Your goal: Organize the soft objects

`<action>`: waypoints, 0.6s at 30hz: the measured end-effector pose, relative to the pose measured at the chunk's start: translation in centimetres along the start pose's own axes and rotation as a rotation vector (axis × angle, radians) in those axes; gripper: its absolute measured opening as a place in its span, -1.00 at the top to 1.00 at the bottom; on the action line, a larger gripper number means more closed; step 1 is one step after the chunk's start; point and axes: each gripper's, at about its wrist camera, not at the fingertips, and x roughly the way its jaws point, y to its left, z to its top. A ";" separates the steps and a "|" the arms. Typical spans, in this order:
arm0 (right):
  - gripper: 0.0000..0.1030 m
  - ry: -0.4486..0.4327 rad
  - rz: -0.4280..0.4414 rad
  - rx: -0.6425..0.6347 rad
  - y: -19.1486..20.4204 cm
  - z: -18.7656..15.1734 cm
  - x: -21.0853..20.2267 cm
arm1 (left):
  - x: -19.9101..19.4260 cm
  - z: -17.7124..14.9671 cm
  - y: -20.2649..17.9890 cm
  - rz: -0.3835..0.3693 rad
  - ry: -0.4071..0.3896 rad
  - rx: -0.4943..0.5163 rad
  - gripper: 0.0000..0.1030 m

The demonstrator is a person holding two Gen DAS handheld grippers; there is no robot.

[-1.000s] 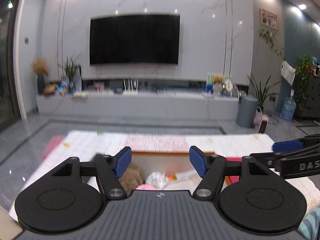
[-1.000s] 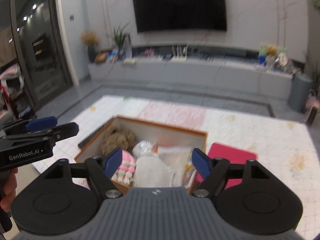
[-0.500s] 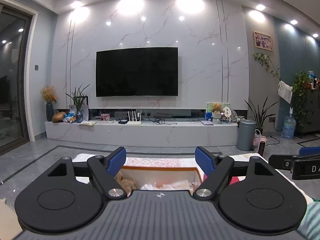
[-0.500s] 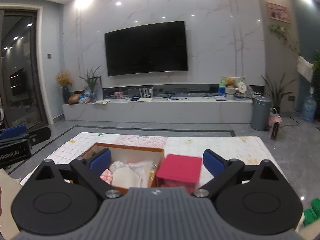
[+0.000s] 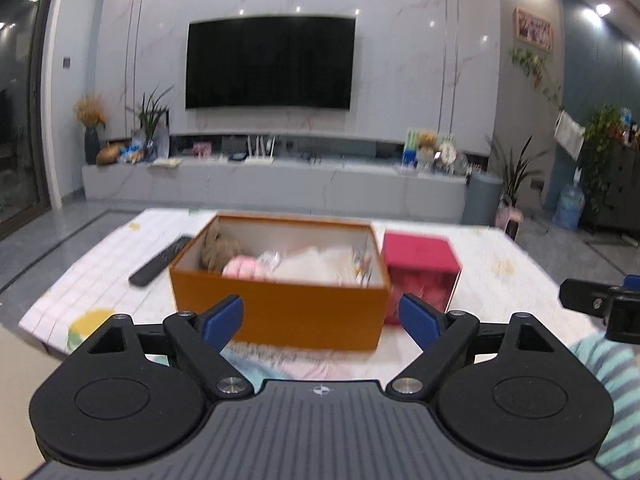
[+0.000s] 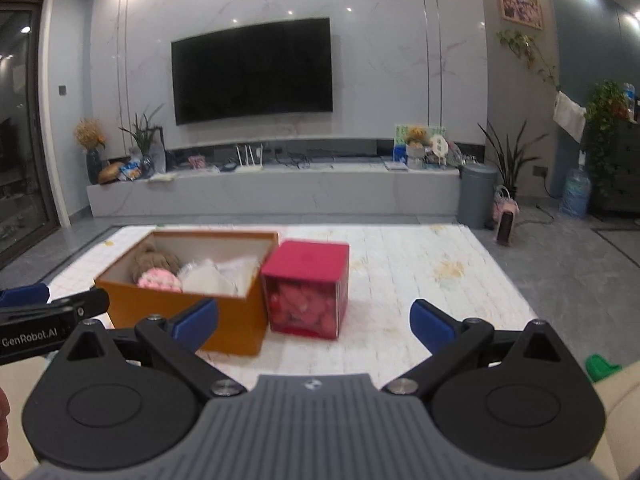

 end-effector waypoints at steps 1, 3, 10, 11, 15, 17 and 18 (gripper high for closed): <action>-0.94 0.005 -0.005 0.004 0.1 -0.5 0.2 | 0.0 -0.6 0.2 0.007 0.011 0.001 -0.99; -0.94 0.015 -0.010 0.008 0.0 -1.5 0.5 | 0.0 -1.1 0.6 0.017 0.024 0.007 -0.99; -0.94 -0.012 -0.017 0.002 1.2 -4.0 0.5 | -0.6 -2.9 0.5 0.026 0.030 0.021 -0.99; -0.94 -0.015 -0.013 -0.003 1.3 -4.1 0.5 | -0.6 -3.0 0.5 0.023 0.038 0.022 -0.99; -0.94 -0.018 -0.025 -0.014 1.3 -4.2 0.5 | 0.1 -3.7 0.3 0.022 0.060 0.025 -0.99; -0.94 -0.002 -0.023 -0.008 1.2 -4.3 0.7 | 0.2 -3.9 0.4 0.021 0.068 0.027 -0.99; -0.94 0.010 -0.021 -0.005 1.2 -4.3 0.8 | 0.2 -4.1 0.4 0.023 0.070 0.030 -0.99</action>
